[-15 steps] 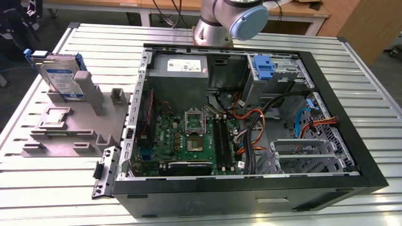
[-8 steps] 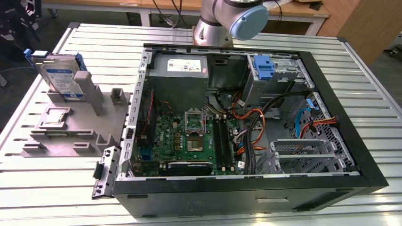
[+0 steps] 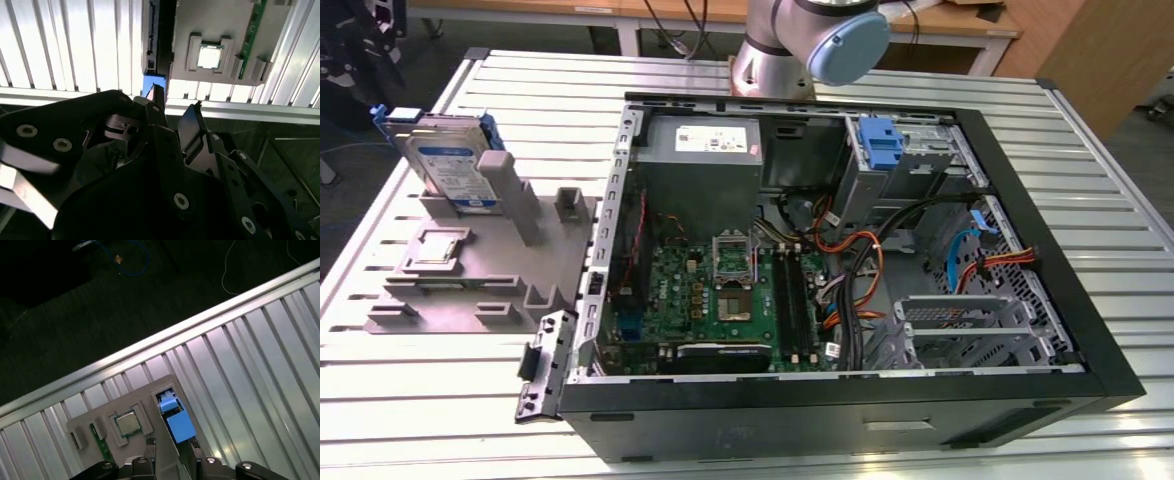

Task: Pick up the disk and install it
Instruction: 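Pick up the disk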

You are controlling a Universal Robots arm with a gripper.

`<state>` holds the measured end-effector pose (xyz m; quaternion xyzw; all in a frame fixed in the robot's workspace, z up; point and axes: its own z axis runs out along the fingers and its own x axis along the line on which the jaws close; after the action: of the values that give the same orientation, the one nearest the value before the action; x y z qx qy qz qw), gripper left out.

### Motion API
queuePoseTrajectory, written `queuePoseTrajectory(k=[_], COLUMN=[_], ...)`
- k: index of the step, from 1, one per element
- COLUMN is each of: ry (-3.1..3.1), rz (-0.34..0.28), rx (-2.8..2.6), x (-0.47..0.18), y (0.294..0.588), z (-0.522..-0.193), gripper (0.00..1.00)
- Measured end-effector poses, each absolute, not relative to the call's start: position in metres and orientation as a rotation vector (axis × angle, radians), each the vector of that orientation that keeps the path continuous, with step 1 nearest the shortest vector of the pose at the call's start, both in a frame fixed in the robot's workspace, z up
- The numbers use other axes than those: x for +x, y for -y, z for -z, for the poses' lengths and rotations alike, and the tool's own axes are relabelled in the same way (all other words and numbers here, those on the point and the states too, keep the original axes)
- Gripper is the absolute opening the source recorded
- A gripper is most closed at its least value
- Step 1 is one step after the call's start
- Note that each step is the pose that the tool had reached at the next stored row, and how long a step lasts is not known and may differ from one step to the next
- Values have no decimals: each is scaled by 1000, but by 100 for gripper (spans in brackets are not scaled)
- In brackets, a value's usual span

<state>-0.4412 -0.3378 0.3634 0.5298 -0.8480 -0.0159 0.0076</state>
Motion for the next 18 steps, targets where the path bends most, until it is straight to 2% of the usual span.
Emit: queuePoseTrajectory(k=[9,10,11,12,18], ry=[2576,2565,2555,2544,2454], rz=[40,37,34,31,25], rx=[1775,1796,1815,1835,1960], x=[-445,-445,-444,-444,-445], y=[332,332,332,332,332], z=[-361,-360,-360,-359,-354], gripper=[40,45,45,52,52])
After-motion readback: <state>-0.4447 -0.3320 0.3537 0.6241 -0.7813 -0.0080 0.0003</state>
